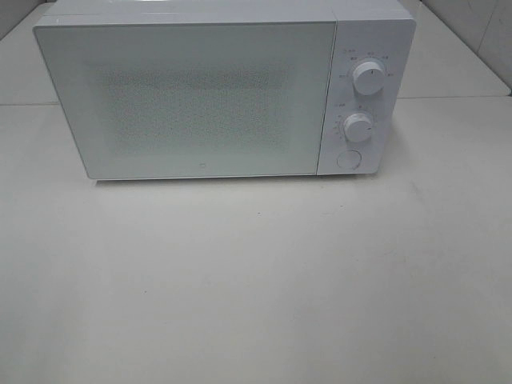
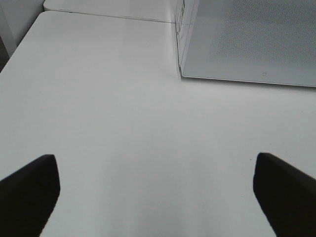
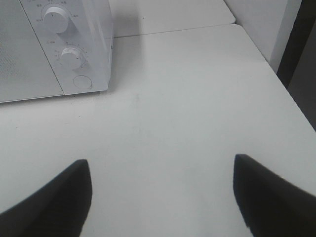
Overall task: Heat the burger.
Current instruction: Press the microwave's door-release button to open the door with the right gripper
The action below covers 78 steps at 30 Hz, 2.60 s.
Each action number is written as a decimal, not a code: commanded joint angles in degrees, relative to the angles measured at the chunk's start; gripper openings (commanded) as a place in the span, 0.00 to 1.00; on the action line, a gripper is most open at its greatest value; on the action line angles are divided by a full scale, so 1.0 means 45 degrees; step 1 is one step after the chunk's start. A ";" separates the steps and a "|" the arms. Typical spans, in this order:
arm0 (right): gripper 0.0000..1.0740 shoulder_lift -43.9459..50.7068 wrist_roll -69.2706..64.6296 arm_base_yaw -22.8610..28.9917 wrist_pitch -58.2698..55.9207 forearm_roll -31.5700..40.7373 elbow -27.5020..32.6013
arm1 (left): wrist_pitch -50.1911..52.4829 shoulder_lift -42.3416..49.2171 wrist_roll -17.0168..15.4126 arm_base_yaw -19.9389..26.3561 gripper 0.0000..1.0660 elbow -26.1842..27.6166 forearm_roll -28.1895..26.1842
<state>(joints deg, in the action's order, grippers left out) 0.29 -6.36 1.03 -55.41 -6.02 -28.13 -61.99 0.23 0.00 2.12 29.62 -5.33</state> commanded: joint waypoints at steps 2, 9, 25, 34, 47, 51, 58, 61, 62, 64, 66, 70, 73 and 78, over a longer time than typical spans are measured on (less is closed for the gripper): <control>0.71 0.0166 0.0115 -0.0076 0.0688 0.0000 -0.0407 | 0.0178 0.0229 0.0000 0.0025 0.94 0.0000 -0.0089; 0.71 -0.1566 0.0267 -0.0076 0.1770 0.0013 -0.0828 | 0.0178 0.0229 0.0000 0.0025 0.94 0.0000 -0.0089; 0.71 -0.6710 0.0140 -0.0076 0.6850 0.0013 -0.0802 | 0.0178 0.0229 0.0000 0.0025 0.94 0.0000 -0.0089; 0.71 -0.9027 -0.0178 -0.0076 1.0364 0.0038 -0.0038 | 0.0178 0.0229 0.0000 0.0025 0.94 0.0000 -0.0089; 0.71 -1.2389 -0.2597 -0.0038 1.4655 0.0000 0.0828 | 0.0178 0.0229 0.0000 0.0025 0.94 0.0000 -0.0089; 0.70 -1.3038 -0.3196 -0.0038 1.5215 -0.0127 0.0828 | 0.0178 0.0229 0.0000 0.0025 0.94 0.0000 -0.0089; 0.64 -1.4642 -0.4647 0.0688 1.6590 -0.0344 0.0828 | 0.0178 0.0229 0.0000 0.0025 0.94 0.0000 -0.0089; 0.62 -1.5292 -0.4724 0.1439 1.7316 -0.0344 0.0828 | 0.0178 0.0229 0.0000 0.0025 0.94 0.0000 -0.0089; 0.62 -1.5750 -0.4953 0.1884 1.7825 -0.0331 0.0828 | 0.0178 0.0229 0.0000 0.0025 0.94 0.0000 -0.0089; 0.62 -1.6005 -0.5080 0.2101 1.8131 -0.0318 0.0828 | 0.0178 0.0229 0.0000 0.0025 0.94 0.0000 -0.0089; 0.62 -1.6527 -0.5322 0.2534 1.8678 -0.0293 0.0828 | 0.0178 0.0229 0.0000 0.0025 0.94 0.0000 -0.0089; 0.62 -1.7367 -0.6213 0.3247 1.9646 -0.0025 0.0828 | 0.0178 0.0229 0.0000 0.0025 0.94 0.0000 -0.0089; 0.61 -1.7978 -0.7589 0.3743 2.0206 0.0535 0.0828 | 0.0178 0.0229 0.0000 0.0025 0.94 0.0000 -0.0089; 0.49 -1.8793 -1.0020 0.4316 2.1301 0.0637 0.0828 | 0.0178 0.0229 0.0000 0.0025 0.94 0.0000 -0.0089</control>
<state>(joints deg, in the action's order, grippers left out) -84.22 -49.68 20.23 38.62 -3.27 -24.64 -61.99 0.23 0.00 2.12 29.62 -5.33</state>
